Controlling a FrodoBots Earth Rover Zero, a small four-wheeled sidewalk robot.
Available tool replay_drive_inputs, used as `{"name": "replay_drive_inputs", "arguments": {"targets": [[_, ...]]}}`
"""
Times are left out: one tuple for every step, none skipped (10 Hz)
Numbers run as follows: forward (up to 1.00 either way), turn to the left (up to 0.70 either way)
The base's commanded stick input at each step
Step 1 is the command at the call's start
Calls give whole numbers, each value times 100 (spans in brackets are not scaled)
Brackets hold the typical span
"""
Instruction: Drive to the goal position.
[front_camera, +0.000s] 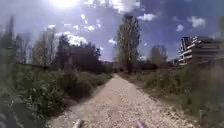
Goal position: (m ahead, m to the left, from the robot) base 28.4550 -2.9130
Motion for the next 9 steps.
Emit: {"name": "replay_drive_inputs", "arguments": {"targets": [[85,-2],[85,-9],[85,-16],[85,-1],[85,-7],[85,-30],[85,-32],[85,-34],[85,-17]]}}
